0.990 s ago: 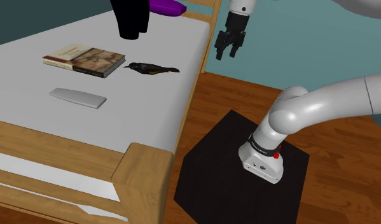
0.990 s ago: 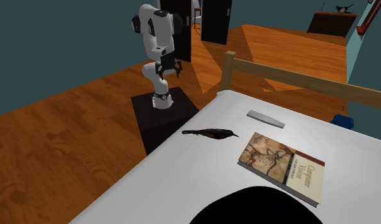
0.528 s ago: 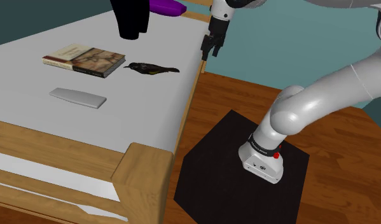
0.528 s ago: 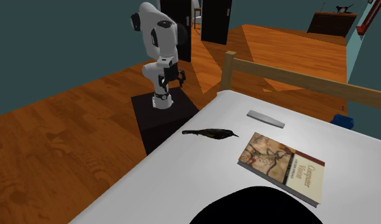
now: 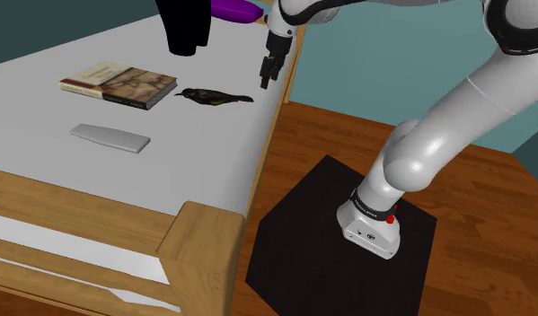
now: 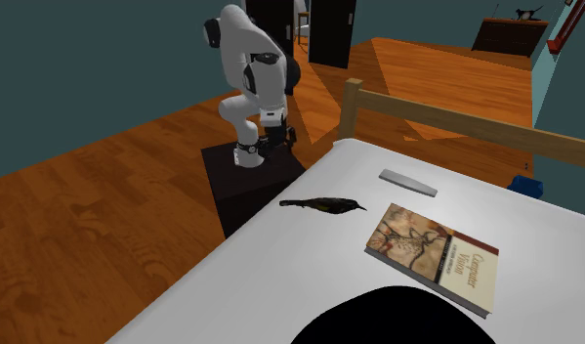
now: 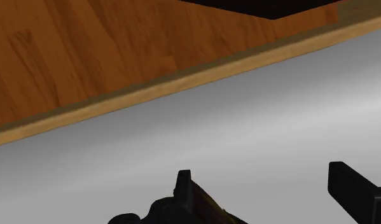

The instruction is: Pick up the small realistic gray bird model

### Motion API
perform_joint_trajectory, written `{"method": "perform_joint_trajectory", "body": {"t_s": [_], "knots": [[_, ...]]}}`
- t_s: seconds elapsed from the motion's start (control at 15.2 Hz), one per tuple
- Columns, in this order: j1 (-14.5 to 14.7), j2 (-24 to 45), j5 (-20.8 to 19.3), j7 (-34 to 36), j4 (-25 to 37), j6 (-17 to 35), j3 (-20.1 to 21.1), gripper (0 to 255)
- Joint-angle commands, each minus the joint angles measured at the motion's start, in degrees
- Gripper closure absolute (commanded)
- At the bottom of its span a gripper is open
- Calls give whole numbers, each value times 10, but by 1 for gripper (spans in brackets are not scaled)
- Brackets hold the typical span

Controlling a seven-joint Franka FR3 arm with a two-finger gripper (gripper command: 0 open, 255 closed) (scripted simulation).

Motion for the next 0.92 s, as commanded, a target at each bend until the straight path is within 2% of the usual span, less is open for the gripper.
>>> {"method": "perform_joint_trajectory", "body": {"t_s": [0.0, 0.4, 0.86], "knots": [[9, 45, 8, -38, 30, 22, -4, 0], [29, 163, 38, -141, 119, 69, 0, 0], [38, 293, 64, -246, 243, 98, 25, 0]]}}
